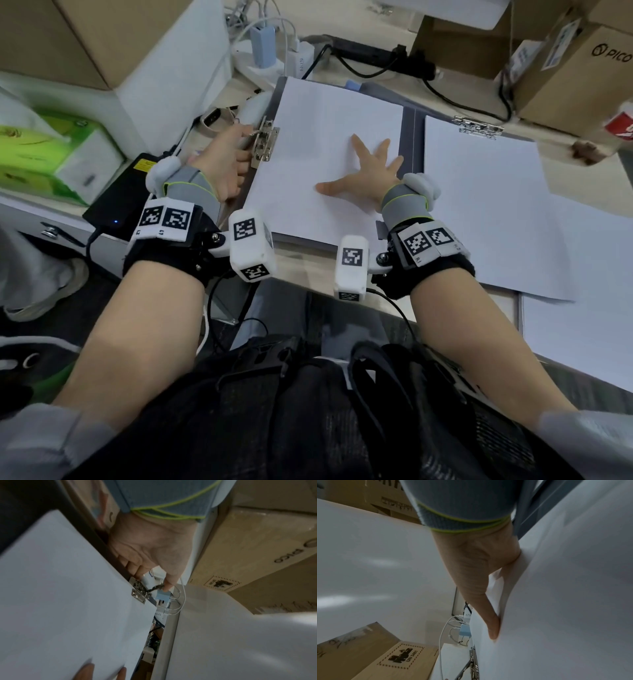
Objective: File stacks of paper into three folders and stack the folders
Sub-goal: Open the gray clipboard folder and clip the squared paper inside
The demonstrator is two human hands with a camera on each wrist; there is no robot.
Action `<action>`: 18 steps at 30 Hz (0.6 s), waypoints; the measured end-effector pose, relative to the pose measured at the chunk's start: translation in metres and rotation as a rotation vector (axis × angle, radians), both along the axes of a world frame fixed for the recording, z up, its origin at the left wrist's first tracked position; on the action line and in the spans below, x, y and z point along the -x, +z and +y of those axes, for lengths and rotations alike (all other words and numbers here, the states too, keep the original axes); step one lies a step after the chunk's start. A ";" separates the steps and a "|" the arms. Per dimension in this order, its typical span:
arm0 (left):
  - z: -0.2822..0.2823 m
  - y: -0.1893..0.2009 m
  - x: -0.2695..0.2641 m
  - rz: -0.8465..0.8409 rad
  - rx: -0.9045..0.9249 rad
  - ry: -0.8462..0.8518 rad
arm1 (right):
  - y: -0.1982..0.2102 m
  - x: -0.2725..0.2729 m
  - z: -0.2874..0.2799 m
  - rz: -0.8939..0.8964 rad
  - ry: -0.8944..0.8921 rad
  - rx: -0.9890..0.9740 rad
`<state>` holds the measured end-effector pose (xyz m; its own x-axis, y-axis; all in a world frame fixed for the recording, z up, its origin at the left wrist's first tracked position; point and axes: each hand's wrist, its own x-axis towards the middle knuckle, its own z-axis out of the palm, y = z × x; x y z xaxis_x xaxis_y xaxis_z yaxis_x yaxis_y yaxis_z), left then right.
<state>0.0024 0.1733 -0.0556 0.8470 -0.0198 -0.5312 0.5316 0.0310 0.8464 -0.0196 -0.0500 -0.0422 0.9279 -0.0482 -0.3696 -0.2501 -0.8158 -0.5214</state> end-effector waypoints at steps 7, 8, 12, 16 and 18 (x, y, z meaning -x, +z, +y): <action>0.002 -0.006 0.004 -0.053 0.034 0.043 | -0.003 0.000 0.000 -0.001 -0.009 -0.022; 0.002 -0.009 0.002 -0.060 0.020 0.057 | -0.003 0.000 0.000 -0.002 -0.012 -0.022; -0.004 -0.013 0.002 -0.082 -0.059 0.043 | -0.002 0.000 0.001 -0.009 -0.021 -0.038; 0.001 -0.020 0.003 -0.135 -0.096 0.040 | -0.004 0.001 0.001 -0.023 -0.028 -0.068; 0.000 -0.015 0.010 -0.146 -0.063 0.077 | -0.005 0.002 0.001 -0.040 -0.034 -0.085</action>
<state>-0.0077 0.1737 -0.0706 0.9132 0.0776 -0.4001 0.4005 0.0109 0.9162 -0.0220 -0.0487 -0.0471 0.9405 -0.0497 -0.3362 -0.2541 -0.7598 -0.5984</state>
